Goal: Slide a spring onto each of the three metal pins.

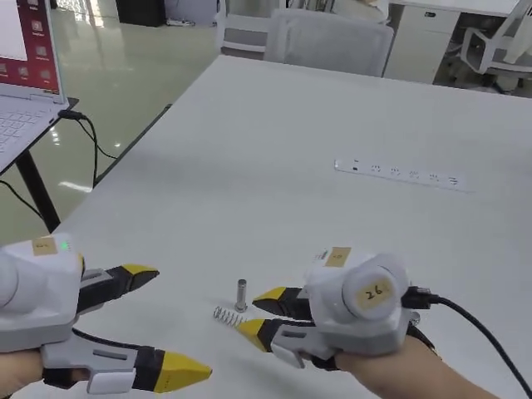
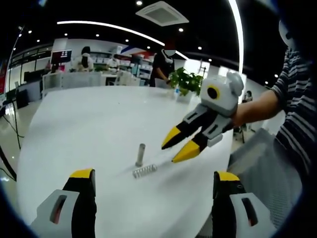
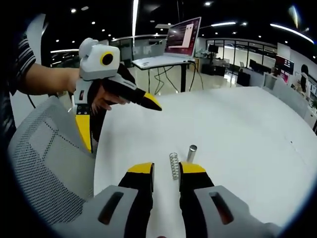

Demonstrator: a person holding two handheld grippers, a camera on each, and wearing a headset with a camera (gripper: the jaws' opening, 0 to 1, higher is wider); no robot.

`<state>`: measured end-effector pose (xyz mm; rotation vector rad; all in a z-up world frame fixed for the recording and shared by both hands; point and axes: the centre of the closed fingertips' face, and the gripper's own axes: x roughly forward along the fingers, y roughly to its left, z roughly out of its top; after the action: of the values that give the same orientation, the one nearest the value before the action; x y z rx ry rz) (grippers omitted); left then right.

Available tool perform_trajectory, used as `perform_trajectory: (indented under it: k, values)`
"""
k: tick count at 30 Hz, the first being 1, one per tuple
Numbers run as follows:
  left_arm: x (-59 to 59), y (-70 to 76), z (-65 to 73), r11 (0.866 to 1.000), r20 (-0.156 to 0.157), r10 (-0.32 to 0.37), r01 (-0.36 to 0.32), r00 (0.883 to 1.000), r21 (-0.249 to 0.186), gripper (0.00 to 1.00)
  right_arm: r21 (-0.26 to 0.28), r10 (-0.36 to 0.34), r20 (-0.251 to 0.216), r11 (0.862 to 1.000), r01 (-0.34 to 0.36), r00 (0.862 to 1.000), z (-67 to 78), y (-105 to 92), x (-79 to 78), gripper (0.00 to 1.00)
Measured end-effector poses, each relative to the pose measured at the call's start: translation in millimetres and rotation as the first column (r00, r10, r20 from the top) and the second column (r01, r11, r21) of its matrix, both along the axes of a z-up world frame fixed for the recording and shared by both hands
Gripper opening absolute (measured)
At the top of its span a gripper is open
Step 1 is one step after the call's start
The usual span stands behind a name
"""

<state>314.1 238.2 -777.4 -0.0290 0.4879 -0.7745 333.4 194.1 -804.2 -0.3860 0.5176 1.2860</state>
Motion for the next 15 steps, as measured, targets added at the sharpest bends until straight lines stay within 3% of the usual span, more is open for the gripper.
perform_trajectory:
  k: [15]
  values:
    - [-5.5, 3.0, -2.7, 0.999, -0.006, -0.017, 0.017, 1.000, 0.038, 0.96, -0.093, -0.005, -0.022, 0.996, 0.003, 1.000, -38.4, 16.2, 11.0, 0.16]
